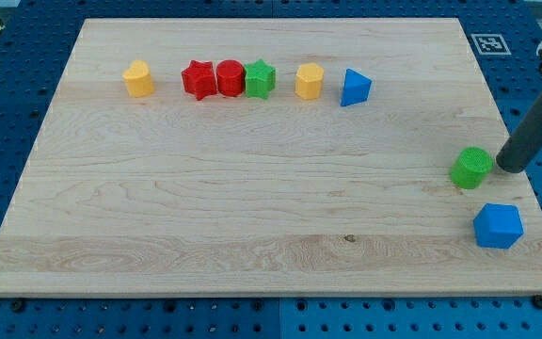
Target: Slide the green circle to the left side of the blue cube
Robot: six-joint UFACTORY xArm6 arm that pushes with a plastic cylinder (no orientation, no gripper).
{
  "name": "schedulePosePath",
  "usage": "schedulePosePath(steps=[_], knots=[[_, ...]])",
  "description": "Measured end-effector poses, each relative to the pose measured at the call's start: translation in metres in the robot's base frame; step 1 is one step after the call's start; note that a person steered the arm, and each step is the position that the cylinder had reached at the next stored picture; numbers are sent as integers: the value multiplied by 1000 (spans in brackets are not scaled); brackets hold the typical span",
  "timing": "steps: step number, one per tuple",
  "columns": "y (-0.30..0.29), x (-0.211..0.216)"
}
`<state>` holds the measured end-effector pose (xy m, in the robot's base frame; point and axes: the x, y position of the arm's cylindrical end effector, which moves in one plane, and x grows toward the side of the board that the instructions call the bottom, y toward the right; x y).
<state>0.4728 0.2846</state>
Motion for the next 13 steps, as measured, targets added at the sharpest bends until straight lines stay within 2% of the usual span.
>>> schedulePosePath(steps=[2, 4, 5, 10, 11, 13], knots=[[-4, 5], [-53, 10], [-57, 6], [-147, -1], [-157, 8], [-137, 14]])
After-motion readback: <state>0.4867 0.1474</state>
